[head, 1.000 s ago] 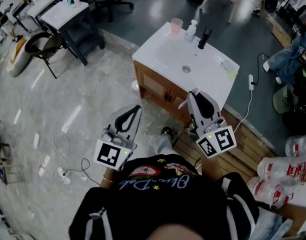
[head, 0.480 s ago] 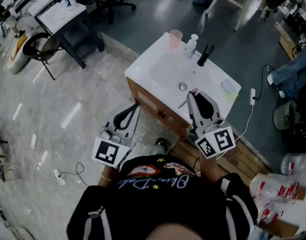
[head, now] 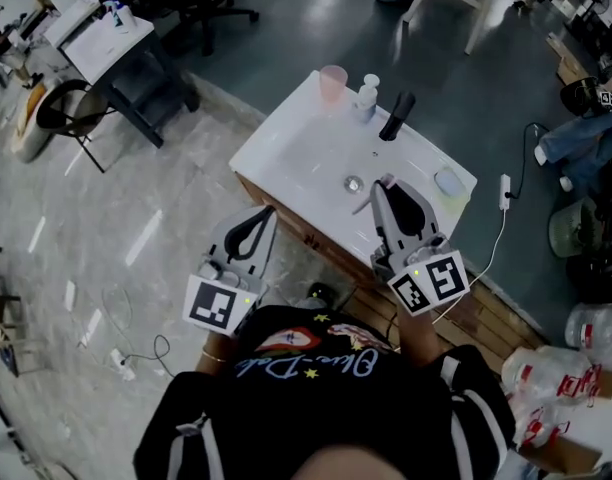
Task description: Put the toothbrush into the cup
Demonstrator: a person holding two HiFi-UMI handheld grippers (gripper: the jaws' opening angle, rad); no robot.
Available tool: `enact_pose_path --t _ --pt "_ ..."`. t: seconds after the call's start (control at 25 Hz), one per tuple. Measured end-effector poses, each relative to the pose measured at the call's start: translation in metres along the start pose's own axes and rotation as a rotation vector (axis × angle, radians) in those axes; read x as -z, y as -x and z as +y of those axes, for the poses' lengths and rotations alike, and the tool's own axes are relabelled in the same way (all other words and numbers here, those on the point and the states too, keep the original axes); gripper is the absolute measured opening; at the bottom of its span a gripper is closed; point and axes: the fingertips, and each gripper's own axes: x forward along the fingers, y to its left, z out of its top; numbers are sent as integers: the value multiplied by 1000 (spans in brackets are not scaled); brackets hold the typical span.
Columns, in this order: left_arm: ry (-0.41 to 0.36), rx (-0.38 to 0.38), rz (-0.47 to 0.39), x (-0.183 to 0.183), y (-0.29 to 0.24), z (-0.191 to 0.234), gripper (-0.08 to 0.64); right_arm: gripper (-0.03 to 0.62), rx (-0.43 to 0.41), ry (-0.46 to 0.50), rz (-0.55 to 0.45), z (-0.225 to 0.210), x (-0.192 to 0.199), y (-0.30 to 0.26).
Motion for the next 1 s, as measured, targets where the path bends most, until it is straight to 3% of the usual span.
enact_pose_path --t 0.4,1.0 --pt "6 62 -13 3 -41 16 3 40 58 30 -1 -24 -3 -12" --pt "9 185 -50 -10 -123 95 3 40 181 83 -26 -56 -12 -92"
